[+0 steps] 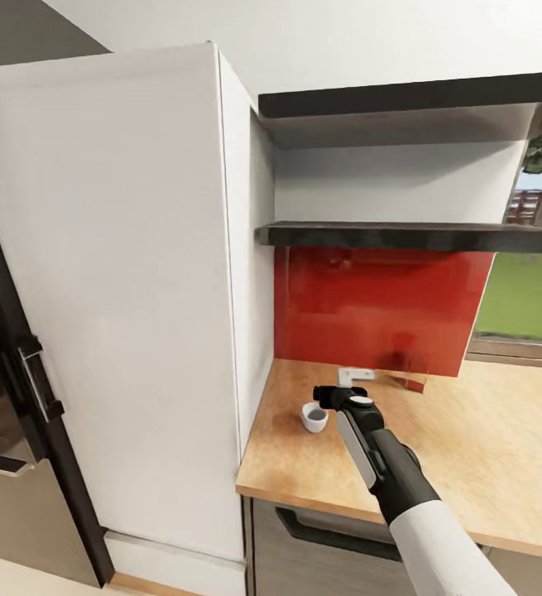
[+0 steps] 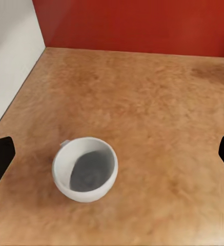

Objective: Set up a coffee station on the kitchen countertop: keep the coffee maker on the countertop, move the bottle of coffee from the kitchen shelf to the counter next to the coffee maker, place a paper coffee filter on top of the coffee maker, put the saucer next to the coffee maker with the coffee cup on the saucer, and place the electric kettle next to the coffee maker.

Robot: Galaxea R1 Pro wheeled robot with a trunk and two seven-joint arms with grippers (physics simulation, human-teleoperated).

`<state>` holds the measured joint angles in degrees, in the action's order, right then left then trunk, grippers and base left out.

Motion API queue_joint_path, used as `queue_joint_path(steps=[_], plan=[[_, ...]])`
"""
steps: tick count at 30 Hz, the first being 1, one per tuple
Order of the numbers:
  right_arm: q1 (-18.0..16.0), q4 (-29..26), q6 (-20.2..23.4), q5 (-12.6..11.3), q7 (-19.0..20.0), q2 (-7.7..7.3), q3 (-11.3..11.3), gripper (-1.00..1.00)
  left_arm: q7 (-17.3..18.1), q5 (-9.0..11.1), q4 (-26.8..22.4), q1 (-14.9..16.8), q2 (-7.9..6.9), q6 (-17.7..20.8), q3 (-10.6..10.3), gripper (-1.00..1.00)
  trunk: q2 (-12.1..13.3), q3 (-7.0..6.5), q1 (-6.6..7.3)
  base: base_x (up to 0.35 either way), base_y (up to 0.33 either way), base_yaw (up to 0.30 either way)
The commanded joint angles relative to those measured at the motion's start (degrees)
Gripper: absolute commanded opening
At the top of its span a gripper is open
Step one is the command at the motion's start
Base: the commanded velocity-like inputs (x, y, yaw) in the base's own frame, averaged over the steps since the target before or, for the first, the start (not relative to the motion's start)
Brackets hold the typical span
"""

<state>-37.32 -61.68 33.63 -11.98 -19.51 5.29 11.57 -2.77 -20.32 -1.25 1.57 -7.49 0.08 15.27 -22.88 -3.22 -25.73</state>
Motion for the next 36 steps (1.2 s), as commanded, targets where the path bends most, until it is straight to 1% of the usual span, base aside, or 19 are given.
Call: queue_joint_path(steps=[1, 4, 6, 10, 12, 14, 25, 30, 36], plan=[[0.0, 1.1, 0.1, -0.6, -0.6, -0.02, 0.1, 1.0, -0.1, -0.6, 0.0, 0.0, -0.02, 0.0, 0.5, 1.0, 0.0, 0.02, -0.05, 0.312, 0.079, 0.0], [0.0, 2.7, 0.1, -0.6, -0.6, -0.23, -0.2, 1.0, -0.1, -0.6, 0.1, 0.0, -0.02, 0.0, 0.4, 1.0, 0.0, 0.02, -0.05, 0.178, 0.036, 0.0], [0.0, 3.2, 0.1, -0.6, -0.6, -0.36, -0.8, 1.0, -0.1, -0.6, 0.1, 0.0, -0.05, 0.0, 0.4, 1.0, 0.0, 0.02, -0.05, 0.048, 0.009, 0.0], [0.0, 3.5, 0.2, -0.6, -0.7, -0.41, -4.7, 1.0, 0.0, -0.6, 0.1, 0.0, -0.06, 0.0, 0.5, 1.0, 0.0, 0.02, -0.05, 0.014, 0.003, 0.0], [0.0, 3.4, 0.3, -0.5, -0.7, -0.34, -5.7, 1.0, 0.0, -0.6, 0.1, 0.0, -0.07, 0.0, 0.5, 1.0, 0.0, 0.02, -0.05, 0.003, 0.001, 0.0], [0.0, 3.4, 0.3, -0.5, -0.8, -0.25, -6.2, 1.0, 0.0, -0.6, 0.1, 0.0, -0.07, 0.1, 0.5, 1.0, 0.0, 0.02, -0.05, 0.001, 0.0, -0.009], [0.0, 3.7, 0.3, -0.5, -0.7, -0.12, -6.4, 1.0, 0.0, -0.6, 0.1, 0.0, -0.07, 0.1, 0.4, 1.0, 0.0, 0.02, -0.05, 0.186, 0.18, -0.258], [0.0, 4.2, 0.2, -0.5, -0.7, -0.11, -6.4, 1.0, 0.0, -0.6, 0.1, 0.0, -0.07, 0.1, 0.4, 1.0, 0.0, 0.02, -0.05, 0.034, 0.034, -0.066], [0.0, 7.2, 0.2, -0.5, -0.7, -0.11, -6.4, 1.0, 0.0, -0.6, 0.1, -0.1, -0.07, 0.1, 0.4, 1.0, 0.0, 0.02, -0.05, 0.01, 0.003, -0.007]])
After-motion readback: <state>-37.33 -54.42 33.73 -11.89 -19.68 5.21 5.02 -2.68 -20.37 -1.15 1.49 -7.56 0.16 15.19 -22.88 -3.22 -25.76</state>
